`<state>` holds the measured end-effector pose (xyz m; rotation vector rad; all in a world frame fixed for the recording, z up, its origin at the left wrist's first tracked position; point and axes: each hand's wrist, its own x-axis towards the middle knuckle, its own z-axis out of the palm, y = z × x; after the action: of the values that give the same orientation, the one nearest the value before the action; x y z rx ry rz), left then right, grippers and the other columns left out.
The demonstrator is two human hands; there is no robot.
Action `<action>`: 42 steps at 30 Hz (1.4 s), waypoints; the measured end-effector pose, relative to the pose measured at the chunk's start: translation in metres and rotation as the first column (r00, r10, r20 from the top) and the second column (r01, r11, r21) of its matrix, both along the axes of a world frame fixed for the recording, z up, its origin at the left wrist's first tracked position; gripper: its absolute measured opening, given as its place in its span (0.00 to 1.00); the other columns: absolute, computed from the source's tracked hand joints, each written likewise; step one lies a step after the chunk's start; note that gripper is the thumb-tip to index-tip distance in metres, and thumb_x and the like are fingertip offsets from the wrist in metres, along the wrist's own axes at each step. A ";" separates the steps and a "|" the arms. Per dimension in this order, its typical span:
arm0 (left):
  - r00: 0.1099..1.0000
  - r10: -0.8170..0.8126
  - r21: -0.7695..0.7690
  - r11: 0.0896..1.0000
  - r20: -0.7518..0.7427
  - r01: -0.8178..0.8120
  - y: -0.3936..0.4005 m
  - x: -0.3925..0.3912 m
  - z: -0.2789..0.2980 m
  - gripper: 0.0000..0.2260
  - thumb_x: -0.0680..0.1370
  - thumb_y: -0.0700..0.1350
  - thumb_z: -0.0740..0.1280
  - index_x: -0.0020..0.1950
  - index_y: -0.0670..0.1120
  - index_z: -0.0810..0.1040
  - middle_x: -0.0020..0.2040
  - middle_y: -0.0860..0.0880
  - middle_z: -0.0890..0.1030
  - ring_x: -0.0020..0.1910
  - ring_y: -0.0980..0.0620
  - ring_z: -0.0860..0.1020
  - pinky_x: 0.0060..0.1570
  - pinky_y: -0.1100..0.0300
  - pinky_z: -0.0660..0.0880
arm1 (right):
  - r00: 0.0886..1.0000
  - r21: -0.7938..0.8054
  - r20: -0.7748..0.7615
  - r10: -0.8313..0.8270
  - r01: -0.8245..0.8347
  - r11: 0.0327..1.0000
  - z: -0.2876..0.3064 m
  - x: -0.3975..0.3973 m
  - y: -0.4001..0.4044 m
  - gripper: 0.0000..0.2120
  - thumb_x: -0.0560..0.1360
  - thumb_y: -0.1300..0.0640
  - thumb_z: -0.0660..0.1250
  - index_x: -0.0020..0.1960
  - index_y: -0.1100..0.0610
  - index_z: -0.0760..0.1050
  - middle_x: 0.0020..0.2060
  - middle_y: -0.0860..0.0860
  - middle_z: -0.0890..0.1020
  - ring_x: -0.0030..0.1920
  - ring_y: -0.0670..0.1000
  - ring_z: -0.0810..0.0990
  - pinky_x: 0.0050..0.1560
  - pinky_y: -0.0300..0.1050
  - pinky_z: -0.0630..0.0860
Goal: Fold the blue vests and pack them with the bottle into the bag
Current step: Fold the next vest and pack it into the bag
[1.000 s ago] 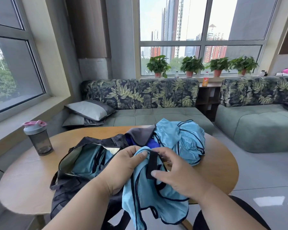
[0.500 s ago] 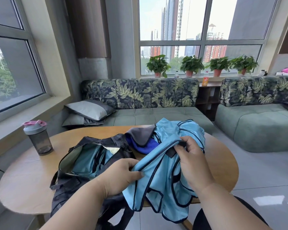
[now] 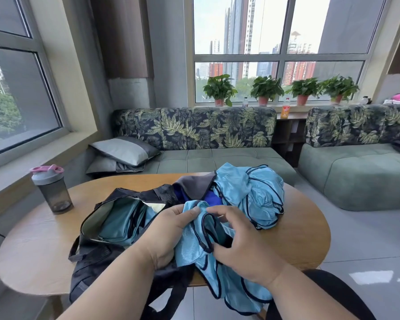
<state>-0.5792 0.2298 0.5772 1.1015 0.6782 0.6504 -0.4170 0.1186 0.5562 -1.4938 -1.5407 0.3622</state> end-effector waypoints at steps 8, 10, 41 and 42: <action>0.999 0.027 0.054 0.998 0.044 -0.029 -0.006 0.003 0.000 0.22 0.79 0.48 0.75 0.66 0.36 0.75 0.59 0.28 0.81 0.53 0.35 0.81 0.62 0.33 0.75 | 0.994 0.018 -0.111 -0.023 0.025 1.000 0.006 -0.009 0.003 0.28 0.76 0.62 0.76 0.67 0.35 0.77 0.57 0.30 0.81 0.57 0.40 0.82 0.60 0.34 0.76; 0.998 0.044 0.079 0.996 0.049 -0.048 -0.006 0.003 0.000 0.16 0.80 0.47 0.74 0.61 0.39 0.76 0.50 0.33 0.83 0.48 0.40 0.81 0.57 0.39 0.77 | 0.983 0.018 -0.180 -0.029 0.033 0.999 0.005 -0.006 0.004 0.24 0.76 0.66 0.74 0.63 0.41 0.81 0.57 0.34 0.84 0.59 0.40 0.83 0.63 0.37 0.78; 0.716 0.343 0.660 0.719 -0.608 0.217 -0.011 0.018 -0.075 0.11 0.80 0.53 0.70 0.41 0.49 0.75 0.37 0.53 0.79 0.35 0.60 0.74 0.37 0.67 0.70 | 0.744 0.167 -0.667 -0.037 0.197 0.966 0.099 0.049 0.021 0.15 0.83 0.69 0.59 0.43 0.53 0.74 0.35 0.45 0.83 0.39 0.50 0.81 0.35 0.44 0.78; 0.713 0.364 0.662 0.726 -0.599 0.186 -0.009 0.015 -0.072 0.12 0.79 0.53 0.70 0.41 0.49 0.73 0.34 0.53 0.78 0.32 0.59 0.72 0.35 0.65 0.70 | 0.721 0.163 -0.691 -0.049 0.221 0.962 0.104 0.052 0.021 0.16 0.83 0.68 0.59 0.44 0.51 0.75 0.34 0.43 0.83 0.39 0.49 0.81 0.35 0.44 0.77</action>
<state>-0.5639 0.2205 0.5054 2.0976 1.2145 0.5693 -0.3646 0.1399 0.6598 -1.0903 -0.8335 0.5502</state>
